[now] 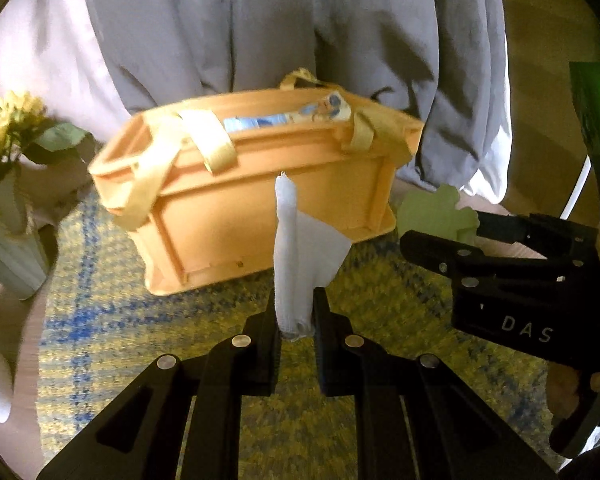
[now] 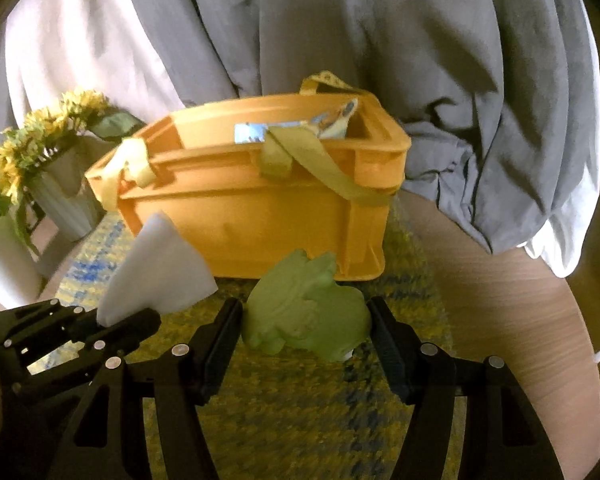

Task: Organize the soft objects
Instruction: 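Carry the white cloth and green frog over the crate with both grippers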

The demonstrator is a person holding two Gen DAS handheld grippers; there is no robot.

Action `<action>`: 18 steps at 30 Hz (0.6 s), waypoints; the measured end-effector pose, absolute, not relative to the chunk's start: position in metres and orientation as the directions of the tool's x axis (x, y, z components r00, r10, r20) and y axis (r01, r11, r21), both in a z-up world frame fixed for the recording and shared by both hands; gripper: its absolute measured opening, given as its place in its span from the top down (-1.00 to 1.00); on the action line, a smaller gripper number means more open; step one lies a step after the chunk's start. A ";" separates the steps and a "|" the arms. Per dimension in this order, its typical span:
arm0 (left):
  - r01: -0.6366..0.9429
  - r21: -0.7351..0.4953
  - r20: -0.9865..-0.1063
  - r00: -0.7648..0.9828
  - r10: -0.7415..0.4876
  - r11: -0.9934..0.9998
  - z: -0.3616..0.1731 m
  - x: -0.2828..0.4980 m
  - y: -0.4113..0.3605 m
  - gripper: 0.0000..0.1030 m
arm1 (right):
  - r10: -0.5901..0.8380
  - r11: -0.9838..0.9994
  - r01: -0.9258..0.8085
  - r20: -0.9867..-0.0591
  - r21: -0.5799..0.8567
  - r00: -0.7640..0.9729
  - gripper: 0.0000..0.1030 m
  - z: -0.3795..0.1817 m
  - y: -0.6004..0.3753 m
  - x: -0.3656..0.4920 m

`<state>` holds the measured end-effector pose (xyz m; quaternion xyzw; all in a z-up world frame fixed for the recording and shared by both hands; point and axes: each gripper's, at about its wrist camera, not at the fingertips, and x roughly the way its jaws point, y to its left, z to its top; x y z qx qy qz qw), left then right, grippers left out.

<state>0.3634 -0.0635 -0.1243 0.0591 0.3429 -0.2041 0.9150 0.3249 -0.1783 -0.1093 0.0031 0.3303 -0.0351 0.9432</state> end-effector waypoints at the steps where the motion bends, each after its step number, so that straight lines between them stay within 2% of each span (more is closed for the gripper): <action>1: 0.411 -0.033 -0.644 0.688 -0.334 0.911 -0.120 0.360 -0.061 0.71 | -0.063 0.998 0.068 -0.618 -0.015 0.784 -0.25 -0.107 -0.176 0.322; 18: 0.341 -0.041 -0.531 0.789 -0.310 0.939 -0.056 0.331 -0.034 0.71 | -0.021 0.999 0.040 -0.492 0.028 0.870 -0.25 -0.051 -0.152 0.285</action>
